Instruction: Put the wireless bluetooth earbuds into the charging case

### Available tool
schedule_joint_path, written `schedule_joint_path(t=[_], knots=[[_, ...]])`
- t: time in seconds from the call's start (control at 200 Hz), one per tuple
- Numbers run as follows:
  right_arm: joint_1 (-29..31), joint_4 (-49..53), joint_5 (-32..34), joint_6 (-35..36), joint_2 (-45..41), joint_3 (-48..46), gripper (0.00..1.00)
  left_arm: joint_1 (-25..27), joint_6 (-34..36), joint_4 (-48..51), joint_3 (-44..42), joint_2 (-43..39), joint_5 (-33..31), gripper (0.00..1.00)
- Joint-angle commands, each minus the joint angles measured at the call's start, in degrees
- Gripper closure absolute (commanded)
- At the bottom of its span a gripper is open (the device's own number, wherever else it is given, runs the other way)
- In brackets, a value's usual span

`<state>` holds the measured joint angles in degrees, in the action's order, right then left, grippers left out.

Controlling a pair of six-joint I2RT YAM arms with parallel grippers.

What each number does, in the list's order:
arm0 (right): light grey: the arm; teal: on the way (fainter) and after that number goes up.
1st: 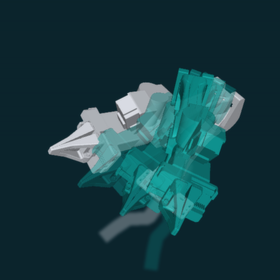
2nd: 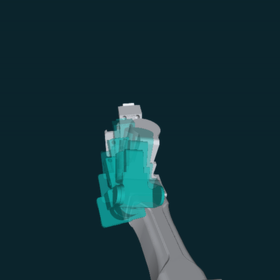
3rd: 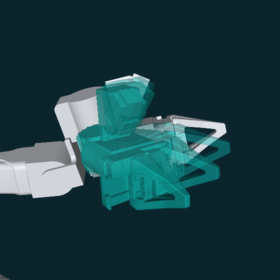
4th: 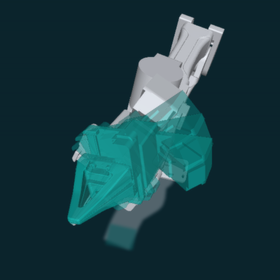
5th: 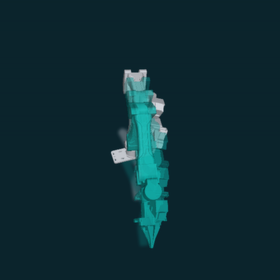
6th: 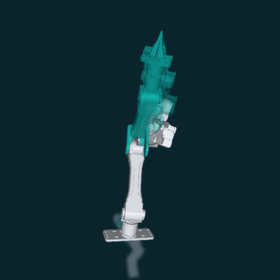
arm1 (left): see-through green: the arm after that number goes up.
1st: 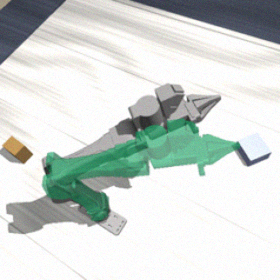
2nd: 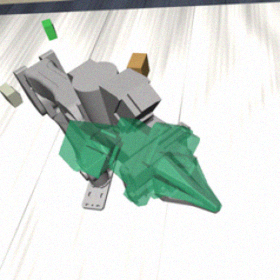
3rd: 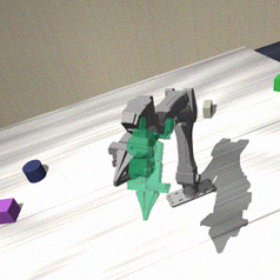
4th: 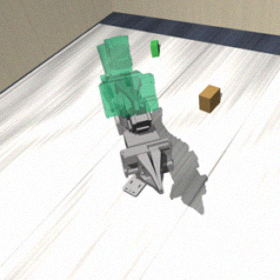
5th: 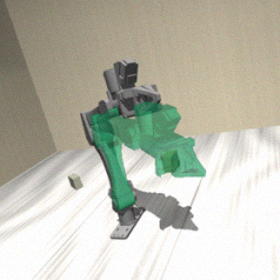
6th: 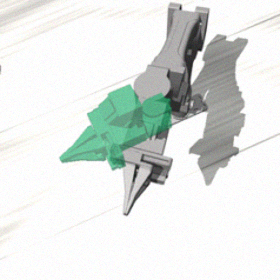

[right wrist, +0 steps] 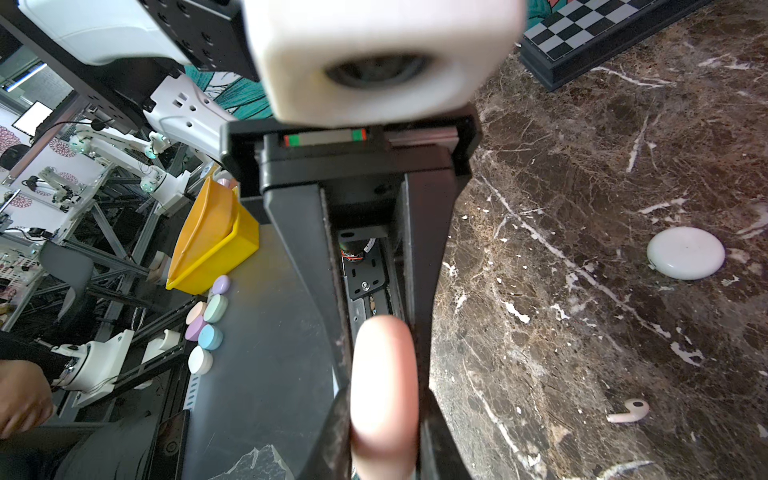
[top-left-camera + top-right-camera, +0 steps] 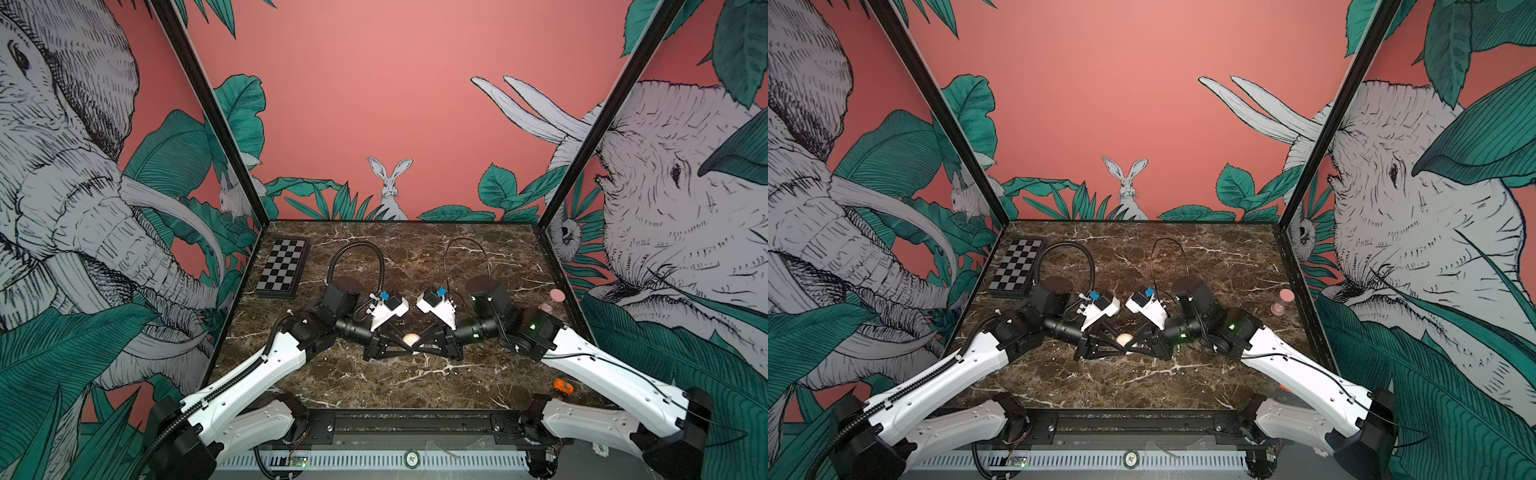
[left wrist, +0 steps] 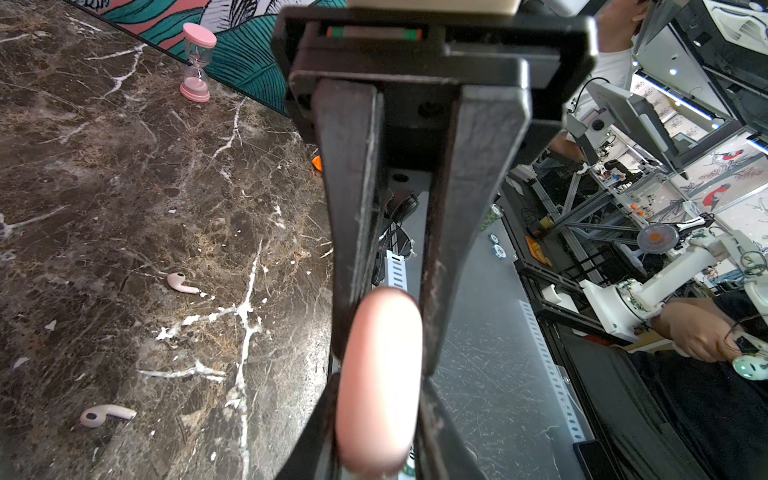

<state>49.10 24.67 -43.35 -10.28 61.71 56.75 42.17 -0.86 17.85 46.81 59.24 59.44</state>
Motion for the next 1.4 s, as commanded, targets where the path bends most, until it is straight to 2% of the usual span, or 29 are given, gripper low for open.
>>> schedule_joint_path(t=[0.0,0.08,0.23,0.31,0.36,0.385,0.535,0.69,0.785,0.845,0.92,1.065,1.145,1.22,1.33,1.395], knots=[[0.3,-3.0,0.2,-0.3,0.3,-0.2,1.0,-0.1,0.4,0.0,1.0,0.0,2.6,0.73],[0.4,-3.1,0.2,-0.4,0.8,-0.1,1.0,-0.1,0.2,-0.5,1.0,0.3,3.2,0.78],[0.8,-2.3,1.5,0.3,1.5,0.4,1.0,-0.1,-0.4,-1.2,1.0,0.6,3.7,1.0],[0.9,-2.1,3.6,0.4,1.0,0.4,1.0,-0.1,-0.4,-1.3,0.8,0.4,3.4,1.0],[0.8,-2.8,5.2,0.2,0.2,-0.2,0.81,-0.1,-0.3,-1.5,0.6,0.3,3.1,1.0],[0.9,-3.7,5.3,0.0,-0.3,-0.6,0.75,-0.1,-0.3,-1.8,0.5,0.2,3.0,1.0],[0.9,-4.5,6.8,-0.4,-2.6,-1.4,0.48,-0.1,1.0,-2.0,-0.4,-0.8,-0.7,1.0],[0.9,-4.5,10.5,-0.5,-5.3,-1.8,0.34,-0.2,2.4,-7.1,-4.3,-5.1,-5.8,1.0],[0.9,-5.1,13.5,-0.9,-8.0,-2.3,0.25,-0.1,1.2,-15.5,-8.7,-9.1,-9.6,1.0],[0.9,-5.8,14.4,-1.2,-9.2,-2.7,0.19,-0.1,0.4,-22.4,-12.1,-10.9,-9.8,1.0],[0.9,-6.4,15.7,-1.3,-10.0,-2.8,0.16,-0.1,-1.1,-28.4,-14.4,-11.3,-10.1,1.0],[0.9,-7.9,17.3,-1.6,-10.2,-3.6,0.12,-0.2,-1.8,-31.3,-14.9,-9.4,-10.3,1.0],[0.9,-9.4,18.6,-1.5,-10.6,-4.7,0.09,-0.2,-4.8,-37.8,-17.6,-9.9,-10.0,1.0],[1.0,-11.2,20.0,-1.2,-11.5,-6.0,0.06,-0.2,-6.3,-42.4,-20.7,-11.5,-12.0,1.0],[1.4,-11.5,22.7,-0.3,-11.7,-6.2,0.04,-0.2,-5.4,-43.4,-23.8,-14.1,-16.1,1.0],[1.7,-11.1,23.3,0.5,-11.2,-5.5,0.04,-0.2,-7.6,-45.2,-25.3,-14.3,-18.8,1.0]])
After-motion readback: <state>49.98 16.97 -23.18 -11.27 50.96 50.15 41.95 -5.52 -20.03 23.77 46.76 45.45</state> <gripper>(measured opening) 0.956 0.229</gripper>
